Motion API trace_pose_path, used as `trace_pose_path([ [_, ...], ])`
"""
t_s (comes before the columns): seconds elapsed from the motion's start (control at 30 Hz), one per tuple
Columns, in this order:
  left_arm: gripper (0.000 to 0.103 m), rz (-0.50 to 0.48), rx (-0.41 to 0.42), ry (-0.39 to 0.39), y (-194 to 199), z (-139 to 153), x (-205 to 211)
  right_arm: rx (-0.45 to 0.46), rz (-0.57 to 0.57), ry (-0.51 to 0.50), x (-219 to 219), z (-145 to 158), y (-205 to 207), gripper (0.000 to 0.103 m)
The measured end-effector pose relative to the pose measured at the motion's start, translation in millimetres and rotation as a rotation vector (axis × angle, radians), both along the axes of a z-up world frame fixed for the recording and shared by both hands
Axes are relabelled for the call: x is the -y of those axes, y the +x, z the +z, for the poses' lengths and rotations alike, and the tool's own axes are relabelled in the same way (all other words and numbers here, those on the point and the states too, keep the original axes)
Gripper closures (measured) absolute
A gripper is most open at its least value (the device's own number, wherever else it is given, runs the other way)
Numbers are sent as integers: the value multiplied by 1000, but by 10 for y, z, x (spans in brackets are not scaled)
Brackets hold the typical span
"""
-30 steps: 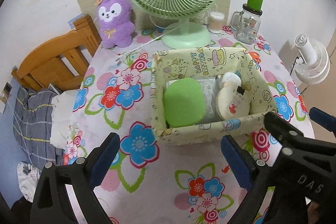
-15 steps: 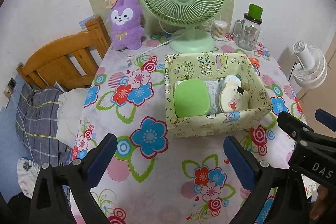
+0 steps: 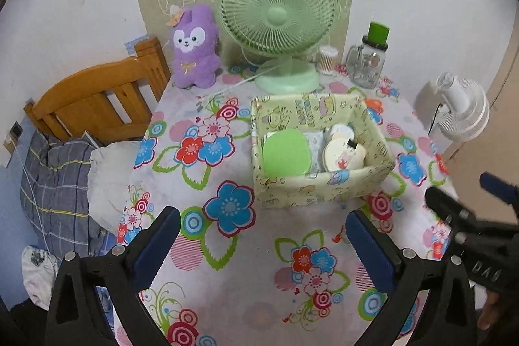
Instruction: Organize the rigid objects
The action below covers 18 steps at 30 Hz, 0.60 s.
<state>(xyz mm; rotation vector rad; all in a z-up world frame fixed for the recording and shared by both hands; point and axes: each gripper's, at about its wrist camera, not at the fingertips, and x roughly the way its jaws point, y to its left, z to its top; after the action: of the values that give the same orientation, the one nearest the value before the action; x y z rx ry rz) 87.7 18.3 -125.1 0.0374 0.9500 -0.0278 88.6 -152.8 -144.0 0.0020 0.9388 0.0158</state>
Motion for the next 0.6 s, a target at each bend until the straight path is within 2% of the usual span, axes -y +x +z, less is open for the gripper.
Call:
trace_pose_path([
  [0.3, 0, -47, 29, 5, -168, 214, 45, 42, 4, -18, -20, 248, -173, 1],
  [0.6, 0, -44, 73, -22, -305, 498, 15, 116, -17, -59, -35, 613, -360, 1],
])
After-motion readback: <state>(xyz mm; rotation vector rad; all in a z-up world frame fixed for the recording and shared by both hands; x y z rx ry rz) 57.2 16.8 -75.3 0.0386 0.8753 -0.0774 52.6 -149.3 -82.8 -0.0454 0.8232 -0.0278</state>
